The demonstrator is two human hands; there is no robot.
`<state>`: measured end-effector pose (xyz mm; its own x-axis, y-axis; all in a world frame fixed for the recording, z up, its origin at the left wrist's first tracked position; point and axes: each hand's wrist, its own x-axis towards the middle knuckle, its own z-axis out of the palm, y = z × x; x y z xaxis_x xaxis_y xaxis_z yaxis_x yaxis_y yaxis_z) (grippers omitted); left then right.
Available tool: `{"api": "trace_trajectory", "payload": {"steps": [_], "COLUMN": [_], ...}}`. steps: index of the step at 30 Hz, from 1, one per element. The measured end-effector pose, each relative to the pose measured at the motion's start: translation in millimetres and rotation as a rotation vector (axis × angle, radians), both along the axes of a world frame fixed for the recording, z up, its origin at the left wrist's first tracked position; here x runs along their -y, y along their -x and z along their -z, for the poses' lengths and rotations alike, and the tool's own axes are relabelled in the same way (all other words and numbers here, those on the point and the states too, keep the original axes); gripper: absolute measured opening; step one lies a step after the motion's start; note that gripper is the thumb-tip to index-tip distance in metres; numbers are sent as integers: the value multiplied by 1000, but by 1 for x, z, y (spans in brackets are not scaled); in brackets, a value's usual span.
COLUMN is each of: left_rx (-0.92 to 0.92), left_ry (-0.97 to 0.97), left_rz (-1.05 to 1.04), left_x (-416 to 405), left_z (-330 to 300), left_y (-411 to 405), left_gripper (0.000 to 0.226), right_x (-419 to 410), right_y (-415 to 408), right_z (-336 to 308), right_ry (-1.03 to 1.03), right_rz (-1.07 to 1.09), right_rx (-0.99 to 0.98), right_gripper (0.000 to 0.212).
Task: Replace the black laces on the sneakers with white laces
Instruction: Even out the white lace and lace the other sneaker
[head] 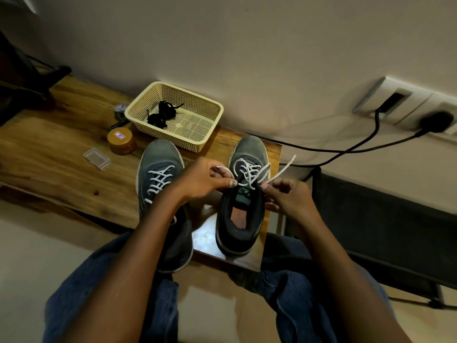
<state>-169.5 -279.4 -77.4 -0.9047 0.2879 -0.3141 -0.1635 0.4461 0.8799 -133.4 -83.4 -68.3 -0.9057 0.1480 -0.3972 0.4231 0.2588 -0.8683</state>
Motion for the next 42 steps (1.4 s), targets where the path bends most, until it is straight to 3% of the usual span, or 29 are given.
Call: {"api": "trace_trajectory", "payload": {"steps": [5, 12, 19, 25, 31, 37, 42], "left_rx": [57, 1, 109, -1, 148, 55, 150], "left_ry": [-160, -24, -218, 1, -172, -30, -120], "left_rz": [-102, -84, -287, -143, -314, -206, -261], "left_x": [-2, -7, -13, -14, -18, -16, -17], "left_z": [1, 3, -6, 0, -4, -3, -7], "left_y": [2, -1, -1, -4, -4, -9, -9], "left_gripper": [5, 4, 13, 10, 15, 3, 9], "right_x": [1, 1, 0, 1, 1, 0, -1], "right_y": [5, 7, 7, 6, 6, 6, 5], "right_z": [9, 15, 14, 13, 13, 11, 15], "right_ry": [-107, -160, -177, -168, -119, -132, -201], "right_rz": [22, 16, 3, -6, 45, 5, -8], "right_rx": [-26, -31, -17, -17, -21, -27, -27], "right_gripper": [19, 19, 22, 22, 17, 20, 16]}}
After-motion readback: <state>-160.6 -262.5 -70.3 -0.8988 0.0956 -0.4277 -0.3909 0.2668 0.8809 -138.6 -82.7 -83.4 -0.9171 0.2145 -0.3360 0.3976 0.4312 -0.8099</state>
